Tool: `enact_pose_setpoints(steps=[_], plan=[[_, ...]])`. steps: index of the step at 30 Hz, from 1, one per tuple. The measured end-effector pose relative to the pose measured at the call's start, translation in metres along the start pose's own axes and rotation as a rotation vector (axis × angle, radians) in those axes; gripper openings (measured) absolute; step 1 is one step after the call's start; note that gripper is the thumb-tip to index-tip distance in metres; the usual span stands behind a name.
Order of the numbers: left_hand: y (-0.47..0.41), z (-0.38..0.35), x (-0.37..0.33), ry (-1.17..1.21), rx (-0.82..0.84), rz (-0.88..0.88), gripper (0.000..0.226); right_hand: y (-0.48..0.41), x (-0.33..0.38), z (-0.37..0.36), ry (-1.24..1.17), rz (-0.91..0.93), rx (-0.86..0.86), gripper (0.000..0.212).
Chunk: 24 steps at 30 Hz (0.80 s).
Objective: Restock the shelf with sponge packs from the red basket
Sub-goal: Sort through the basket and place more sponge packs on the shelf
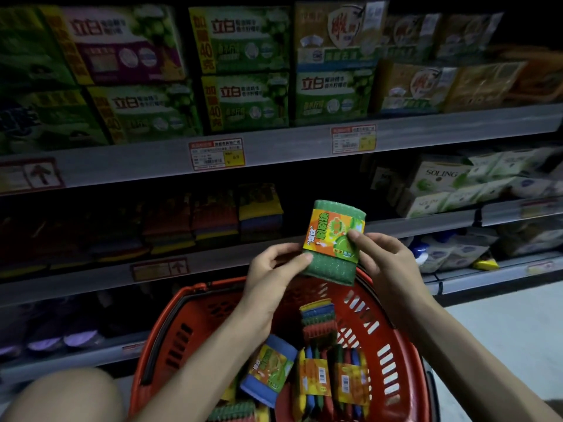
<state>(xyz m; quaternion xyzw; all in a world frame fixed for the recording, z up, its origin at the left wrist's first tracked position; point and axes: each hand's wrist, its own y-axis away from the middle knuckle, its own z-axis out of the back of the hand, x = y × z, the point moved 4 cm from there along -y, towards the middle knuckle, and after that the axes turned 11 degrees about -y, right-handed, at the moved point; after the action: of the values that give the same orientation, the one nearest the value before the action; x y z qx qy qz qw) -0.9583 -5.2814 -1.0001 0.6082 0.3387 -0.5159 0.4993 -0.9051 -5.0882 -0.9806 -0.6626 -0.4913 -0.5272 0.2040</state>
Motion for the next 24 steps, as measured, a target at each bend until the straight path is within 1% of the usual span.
enact_pose_setpoints(steps=[2, 5, 7, 9, 12, 16, 21, 24], plan=[[-0.001, -0.002, -0.002, 0.031, -0.049, -0.006, 0.025, -0.002, -0.002, -0.002, -0.007, 0.009, 0.019, 0.065], [-0.005, -0.003, -0.006, 0.109, -0.113, 0.003, 0.024, -0.003, 0.001, -0.008, 0.057, 0.015, 0.072, 0.043], [-0.008, -0.004, -0.008, 0.119, -0.151, -0.004, 0.020, -0.001, -0.001, -0.013, 0.165, 0.027, 0.155, 0.049], [-0.012, -0.006, -0.010, 0.127, -0.178, -0.018, 0.017, 0.000, -0.002, -0.017, 0.223, 0.090, 0.186, 0.054], [-0.017, -0.009, -0.013, 0.137, -0.212, -0.057, 0.015, -0.003, -0.001, -0.017, 0.275, 0.183, 0.126, 0.048], [-0.022, -0.017, -0.017, 0.067, -0.264, -0.143, 0.011, -0.013, -0.004, -0.016, 0.275, 0.230, 0.009, 0.033], [-0.024, -0.032, -0.015, -0.017, -0.206, -0.263, 0.035, -0.029, -0.014, -0.019, 0.116, 0.224, -0.074, 0.023], [-0.027, -0.035, -0.011, -0.140, -0.232, -0.250, 0.048, -0.037, -0.020, -0.022, 0.092, 0.222, -0.091, 0.022]])
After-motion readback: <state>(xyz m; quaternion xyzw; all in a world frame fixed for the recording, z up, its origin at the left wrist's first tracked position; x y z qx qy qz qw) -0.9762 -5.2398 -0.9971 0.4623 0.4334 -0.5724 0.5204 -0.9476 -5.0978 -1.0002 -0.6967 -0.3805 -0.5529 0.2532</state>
